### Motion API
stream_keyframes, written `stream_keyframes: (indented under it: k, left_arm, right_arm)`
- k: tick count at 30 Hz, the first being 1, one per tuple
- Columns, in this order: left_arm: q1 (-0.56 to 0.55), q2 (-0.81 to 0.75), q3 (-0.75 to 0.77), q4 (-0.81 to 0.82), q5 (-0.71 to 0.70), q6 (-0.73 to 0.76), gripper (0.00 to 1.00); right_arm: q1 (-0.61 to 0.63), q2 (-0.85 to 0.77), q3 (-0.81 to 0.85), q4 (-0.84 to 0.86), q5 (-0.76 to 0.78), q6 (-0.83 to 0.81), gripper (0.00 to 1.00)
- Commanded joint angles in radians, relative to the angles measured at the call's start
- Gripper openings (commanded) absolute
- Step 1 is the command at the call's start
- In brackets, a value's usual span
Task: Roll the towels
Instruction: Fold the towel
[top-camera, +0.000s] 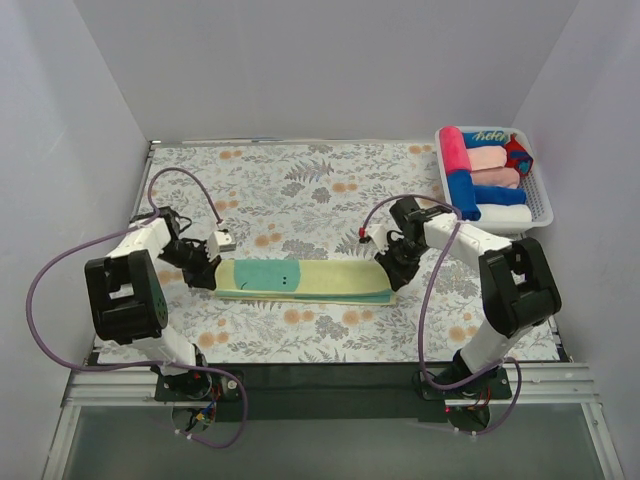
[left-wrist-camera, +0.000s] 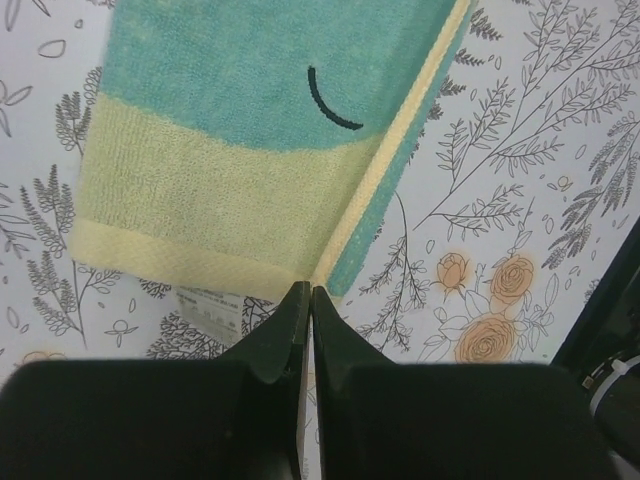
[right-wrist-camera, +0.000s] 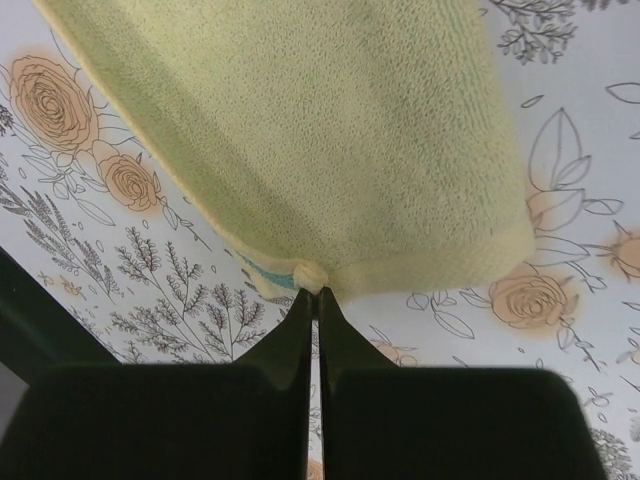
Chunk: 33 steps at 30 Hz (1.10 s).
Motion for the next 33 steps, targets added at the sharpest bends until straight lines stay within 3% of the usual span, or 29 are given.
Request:
stream_keyframes:
  k: [1, 3, 5, 6, 7, 9, 12, 17, 24, 30, 33]
  left_arm:
    - [0.006, 0.008, -0.044, 0.101, -0.041, -0.013, 0.00]
    - [0.004, 0.023, -0.057, 0.150, -0.053, -0.046, 0.03]
    - [0.006, 0.028, -0.055, 0.150, -0.052, -0.047, 0.12]
    - [0.006, 0.025, -0.055, 0.145, -0.050, -0.047, 0.18]
    - [0.004, 0.019, -0.052, 0.136, -0.042, -0.042, 0.26]
    - [0.006, -0.003, -0.029, 0.097, -0.015, -0.027, 0.29]
    - [0.006, -0.021, 0.048, 0.011, 0.043, -0.013, 0.34]
    - [0.006, -0.032, 0.162, -0.025, 0.120, -0.091, 0.35]
    - [0.004, 0.003, 0.142, 0.130, 0.132, -0.266, 0.29]
    - [-0.008, 0.042, 0.075, 0.237, 0.077, -0.360, 0.13]
    - [-0.005, 0.031, 0.067, 0.234, 0.076, -0.343, 0.18]
  right_arm:
    - [0.015, 0.044, -0.010, 0.058, -0.013, 0.011, 0.01]
    - [0.016, 0.058, -0.003, 0.070, -0.006, 0.022, 0.01]
    - [0.016, 0.056, 0.000, 0.069, -0.001, 0.022, 0.08]
    - [0.018, 0.041, -0.003, 0.065, 0.006, 0.020, 0.21]
    - [0.016, 0.030, -0.003, 0.062, 0.007, 0.020, 0.27]
    - [0.016, 0.006, 0.012, 0.035, -0.003, 0.019, 0.43]
    - [0.016, -0.042, 0.050, -0.019, -0.044, 0.023, 0.52]
    - [0.015, -0.063, 0.165, -0.047, -0.093, 0.059, 0.45]
    - [0.016, 0.076, 0.202, 0.001, -0.021, 0.102, 0.28]
    - [0.016, 0.159, 0.168, 0.082, 0.065, 0.129, 0.26]
    - [0.016, 0.170, 0.156, 0.091, 0.065, 0.126, 0.26]
